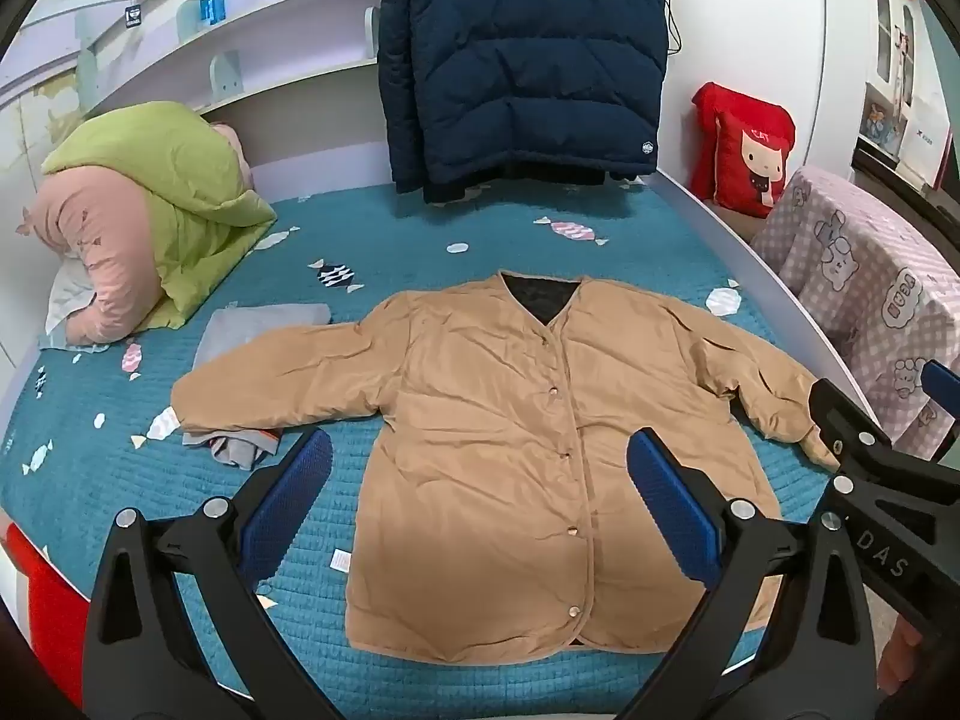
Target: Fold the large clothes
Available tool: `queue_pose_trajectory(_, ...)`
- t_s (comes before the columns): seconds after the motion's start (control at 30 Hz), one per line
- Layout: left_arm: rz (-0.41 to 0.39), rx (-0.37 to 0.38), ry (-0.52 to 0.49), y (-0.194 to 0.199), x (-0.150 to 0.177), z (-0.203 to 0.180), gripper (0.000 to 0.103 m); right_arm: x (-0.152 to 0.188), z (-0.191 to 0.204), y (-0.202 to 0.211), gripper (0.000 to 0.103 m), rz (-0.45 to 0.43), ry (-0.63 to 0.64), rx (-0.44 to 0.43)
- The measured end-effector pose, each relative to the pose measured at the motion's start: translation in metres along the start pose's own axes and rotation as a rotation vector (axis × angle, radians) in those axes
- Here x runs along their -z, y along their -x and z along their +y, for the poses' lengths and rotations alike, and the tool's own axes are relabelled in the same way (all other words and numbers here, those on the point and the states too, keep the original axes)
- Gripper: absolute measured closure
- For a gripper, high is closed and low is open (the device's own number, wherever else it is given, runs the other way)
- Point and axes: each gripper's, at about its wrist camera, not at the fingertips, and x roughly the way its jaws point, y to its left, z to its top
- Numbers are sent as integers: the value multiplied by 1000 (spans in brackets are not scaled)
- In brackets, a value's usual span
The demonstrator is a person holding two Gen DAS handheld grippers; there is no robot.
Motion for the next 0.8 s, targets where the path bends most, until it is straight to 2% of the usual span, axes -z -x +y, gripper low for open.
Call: queue_pose_trajectory(0.8, -6, 8, 10, 0, 0, 1, 5, 0, 4, 2, 7, -4, 8, 9)
